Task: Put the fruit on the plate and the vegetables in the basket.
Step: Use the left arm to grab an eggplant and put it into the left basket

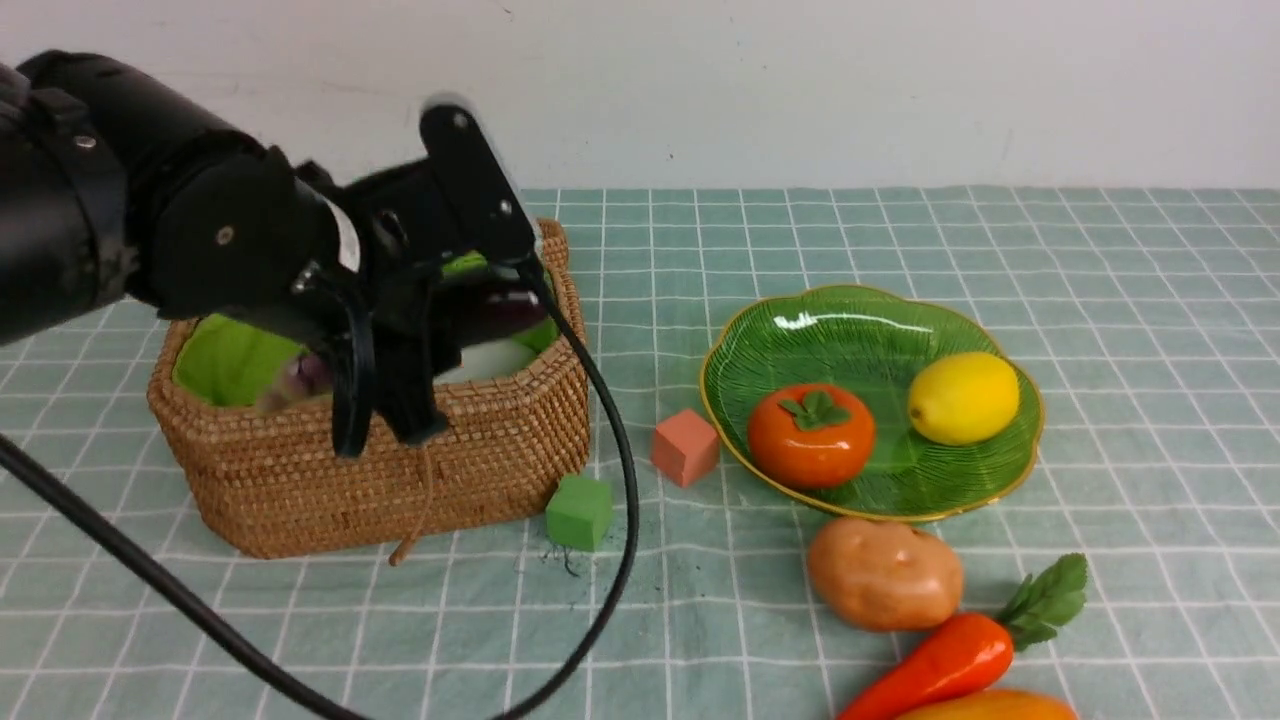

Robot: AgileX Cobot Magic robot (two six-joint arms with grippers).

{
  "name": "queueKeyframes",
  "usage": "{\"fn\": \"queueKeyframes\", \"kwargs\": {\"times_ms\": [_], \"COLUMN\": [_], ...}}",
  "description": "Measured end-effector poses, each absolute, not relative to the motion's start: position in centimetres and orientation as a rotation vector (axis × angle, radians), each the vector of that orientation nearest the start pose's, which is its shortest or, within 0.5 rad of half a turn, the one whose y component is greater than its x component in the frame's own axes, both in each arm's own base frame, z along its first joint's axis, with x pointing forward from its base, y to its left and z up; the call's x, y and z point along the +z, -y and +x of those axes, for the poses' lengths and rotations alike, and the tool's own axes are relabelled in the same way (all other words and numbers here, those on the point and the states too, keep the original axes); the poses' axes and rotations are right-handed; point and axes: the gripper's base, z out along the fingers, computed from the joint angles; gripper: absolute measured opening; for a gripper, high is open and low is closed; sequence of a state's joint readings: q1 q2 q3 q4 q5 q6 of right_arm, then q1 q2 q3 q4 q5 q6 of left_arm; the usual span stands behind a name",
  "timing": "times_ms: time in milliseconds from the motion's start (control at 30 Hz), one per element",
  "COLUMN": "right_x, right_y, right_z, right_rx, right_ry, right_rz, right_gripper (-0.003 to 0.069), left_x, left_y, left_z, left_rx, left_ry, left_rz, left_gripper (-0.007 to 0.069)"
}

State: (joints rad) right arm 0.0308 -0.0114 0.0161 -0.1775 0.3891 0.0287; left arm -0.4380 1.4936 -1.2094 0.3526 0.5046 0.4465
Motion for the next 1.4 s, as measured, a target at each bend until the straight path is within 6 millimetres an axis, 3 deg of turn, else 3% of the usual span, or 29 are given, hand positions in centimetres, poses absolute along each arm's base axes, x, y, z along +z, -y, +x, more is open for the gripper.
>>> {"fn": "queueKeyframes", "kwargs": {"times_ms": [200, 333, 500, 833, 1067, 1133, 1300, 1400], "right_x": [17.4, 17.4, 17.4, 17.4, 17.4, 17.4, 17.4, 17.4], "right_y": [0.5, 0.5, 0.5, 0.5, 0.5, 0.5, 0.5, 0.5], "right_z": [5.2, 5.2, 5.2, 5.2, 5.2, 5.2, 5.2, 5.2], "right_rx": [-0.135, -0.135, -0.135, -0.135, -0.135, -0.135, -0.135, -0.135], "right_ry": [-1.87, -1.87, -1.87, -1.87, -1.87, -1.871, -1.871, -1.871], "right_rz": [-0.11, -0.11, -0.11, -0.11, -0.11, -0.11, -0.11, -0.11], "right_gripper": [0.0241, 0.0241, 0.0241, 0.0241, 0.0241, 0.0241, 0.0241, 0.0241], "left_x": [33.2, 30.5, 27.1, 26.8, 27.5, 27.9, 29.8, 31.4], "left_y": [10.5, 9.3, 9.9, 10.2, 10.3, 10.4, 10.9, 10.9], "left_z": [34.8, 36.8, 37.6, 37.5, 36.9, 36.6, 34.6, 31.6], "left_rx": [0.354, 0.329, 0.358, 0.337, 0.346, 0.346, 0.361, 0.38], "left_ry": [-1.732, -1.827, -1.942, -1.979, -2.002, -1.998, -2.038, -2.178], "left_rz": [0.931, 0.862, 0.932, 0.893, 0.876, 0.873, 0.849, 0.806], "left_gripper": [0.0368, 0.0368, 0.0368, 0.0381, 0.0606, 0.0627, 0.0643, 0.0575]}}
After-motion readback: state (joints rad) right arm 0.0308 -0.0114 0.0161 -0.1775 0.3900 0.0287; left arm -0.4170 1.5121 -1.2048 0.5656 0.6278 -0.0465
